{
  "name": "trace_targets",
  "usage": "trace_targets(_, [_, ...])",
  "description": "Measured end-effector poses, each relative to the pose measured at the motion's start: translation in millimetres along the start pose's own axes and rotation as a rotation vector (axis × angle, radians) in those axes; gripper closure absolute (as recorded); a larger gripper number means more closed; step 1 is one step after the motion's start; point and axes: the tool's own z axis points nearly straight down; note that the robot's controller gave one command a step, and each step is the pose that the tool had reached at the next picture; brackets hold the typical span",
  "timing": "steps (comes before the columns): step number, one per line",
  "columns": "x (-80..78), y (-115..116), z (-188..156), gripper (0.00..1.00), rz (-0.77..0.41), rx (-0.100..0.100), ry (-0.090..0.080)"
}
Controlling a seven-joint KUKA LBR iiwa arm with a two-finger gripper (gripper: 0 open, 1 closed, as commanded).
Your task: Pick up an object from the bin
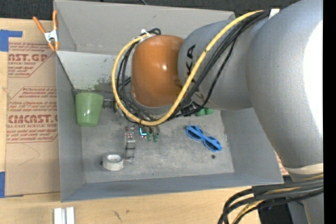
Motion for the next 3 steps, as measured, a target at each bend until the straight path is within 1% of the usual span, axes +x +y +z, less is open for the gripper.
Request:
trace_targets(1, [33.4, 3, 78, 0.00, -0.109, 0.000, -0.005])
trace_targets(2, [27.0, -127, 45, 0.00, -0.168, 0.004, -0.008])
trace_targets(3, [35.7, -84, 72, 0.00, -0.313, 0.002, -0.024])
